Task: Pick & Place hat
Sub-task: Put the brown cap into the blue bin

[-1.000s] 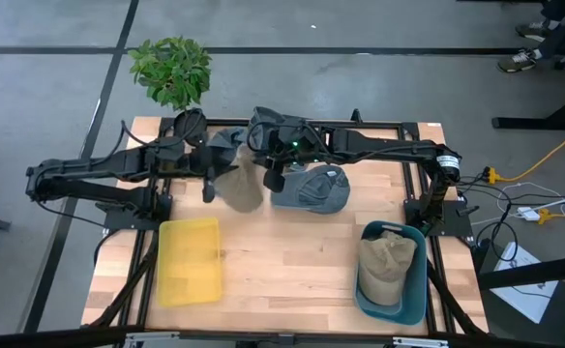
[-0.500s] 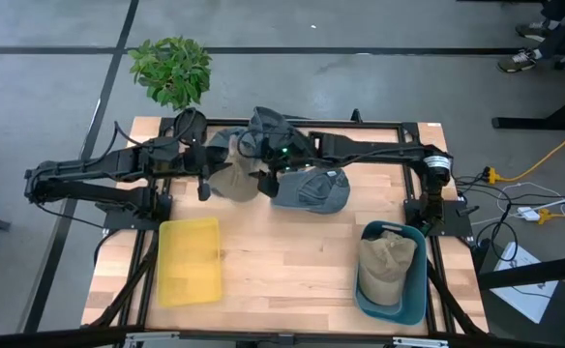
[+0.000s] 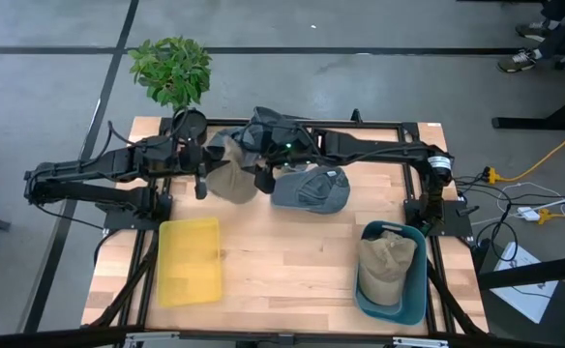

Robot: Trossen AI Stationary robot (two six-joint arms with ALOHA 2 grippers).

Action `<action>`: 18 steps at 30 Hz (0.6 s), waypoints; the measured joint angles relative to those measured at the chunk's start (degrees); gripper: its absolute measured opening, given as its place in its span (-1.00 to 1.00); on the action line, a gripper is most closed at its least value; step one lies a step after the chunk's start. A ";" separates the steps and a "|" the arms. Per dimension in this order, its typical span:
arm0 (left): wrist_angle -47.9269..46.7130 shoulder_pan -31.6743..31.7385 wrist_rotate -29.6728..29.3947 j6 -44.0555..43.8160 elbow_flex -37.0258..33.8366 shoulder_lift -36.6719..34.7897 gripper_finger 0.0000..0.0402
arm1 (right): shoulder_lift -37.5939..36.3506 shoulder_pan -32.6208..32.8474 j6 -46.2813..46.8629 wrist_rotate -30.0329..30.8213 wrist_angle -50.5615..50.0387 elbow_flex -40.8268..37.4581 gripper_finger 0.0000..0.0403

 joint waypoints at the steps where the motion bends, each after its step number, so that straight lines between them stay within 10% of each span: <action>1: 0.26 0.00 0.63 0.40 0.00 0.00 -0.98 | 0.00 0.00 0.02 -0.02 0.23 -0.02 0.32; 18: 4.37 0.00 6.54 5.23 0.00 0.07 -0.98 | 4.20 -0.02 0.31 -4.13 7.31 -0.04 0.32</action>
